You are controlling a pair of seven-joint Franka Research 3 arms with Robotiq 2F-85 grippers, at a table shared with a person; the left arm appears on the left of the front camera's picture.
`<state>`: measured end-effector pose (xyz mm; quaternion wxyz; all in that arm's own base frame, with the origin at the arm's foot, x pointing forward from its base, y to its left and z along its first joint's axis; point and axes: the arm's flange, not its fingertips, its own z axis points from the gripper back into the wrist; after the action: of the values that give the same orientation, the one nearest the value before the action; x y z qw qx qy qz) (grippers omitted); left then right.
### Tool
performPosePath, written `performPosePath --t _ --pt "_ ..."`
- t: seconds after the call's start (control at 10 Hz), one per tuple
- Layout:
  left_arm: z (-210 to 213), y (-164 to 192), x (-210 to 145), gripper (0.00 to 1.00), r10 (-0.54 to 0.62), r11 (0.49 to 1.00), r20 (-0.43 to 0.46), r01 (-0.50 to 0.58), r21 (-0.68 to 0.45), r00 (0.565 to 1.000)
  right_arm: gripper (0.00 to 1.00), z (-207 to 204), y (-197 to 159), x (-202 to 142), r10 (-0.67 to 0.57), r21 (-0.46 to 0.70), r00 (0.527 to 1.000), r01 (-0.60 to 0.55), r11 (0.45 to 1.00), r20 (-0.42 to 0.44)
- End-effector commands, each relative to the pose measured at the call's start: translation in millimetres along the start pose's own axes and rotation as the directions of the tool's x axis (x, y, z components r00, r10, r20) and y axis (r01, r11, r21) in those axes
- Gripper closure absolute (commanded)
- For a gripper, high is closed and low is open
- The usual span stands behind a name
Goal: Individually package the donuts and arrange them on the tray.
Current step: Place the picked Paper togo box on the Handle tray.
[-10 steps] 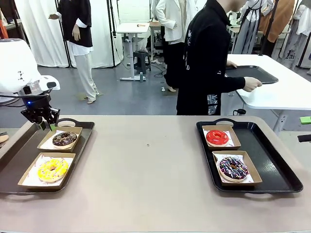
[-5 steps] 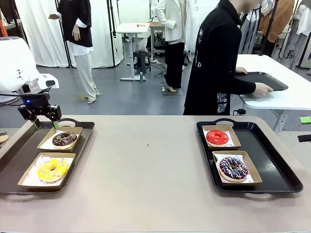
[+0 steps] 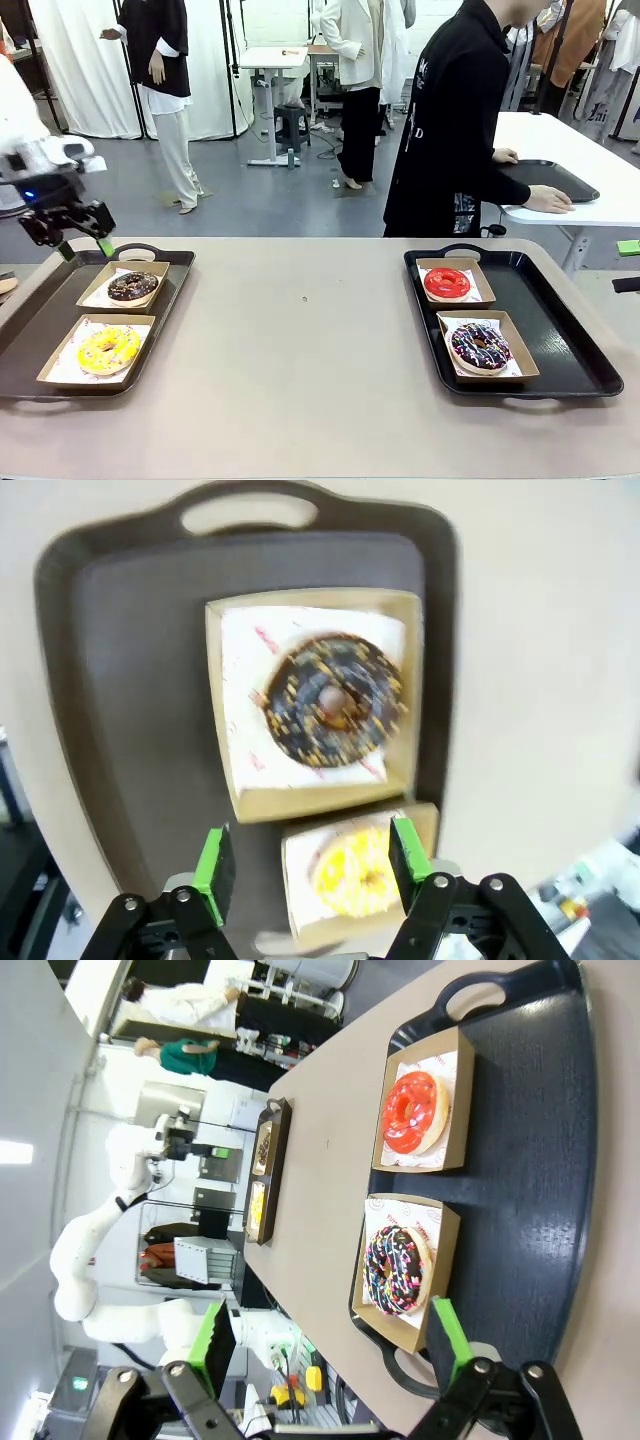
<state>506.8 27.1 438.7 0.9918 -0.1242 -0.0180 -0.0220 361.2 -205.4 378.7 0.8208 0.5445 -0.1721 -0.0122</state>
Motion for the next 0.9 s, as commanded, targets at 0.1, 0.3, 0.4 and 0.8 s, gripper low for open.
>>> performPosePath --t 0.1,0.3,0.4,0.8 --pt "58 75 -57 0.2 -0.028 0.96 0.083 0.05 -0.274 0.996 0.0 -1 3 0 -0.018 -0.009 1.0 0.018 1.0 0.007" --pt "73 129 -85 0.2 -0.038 0.881 0.158 0.108 -0.461 0.987 0.0 -1 3 0 -0.018 -0.009 1.0 0.018 1.0 0.007" --pt "71 144 -93 0.2 -0.017 0.851 0.206 0.122 -0.511 0.978 0.0 -1 3 0 -0.018 -0.009 1.0 0.018 1.0 0.007" --pt "51 205 -120 0.2 0.093 0.7 0.189 0.071 -0.711 0.978 0.0 -1 3 0 -0.018 -0.009 1.0 0.018 1.0 0.007"
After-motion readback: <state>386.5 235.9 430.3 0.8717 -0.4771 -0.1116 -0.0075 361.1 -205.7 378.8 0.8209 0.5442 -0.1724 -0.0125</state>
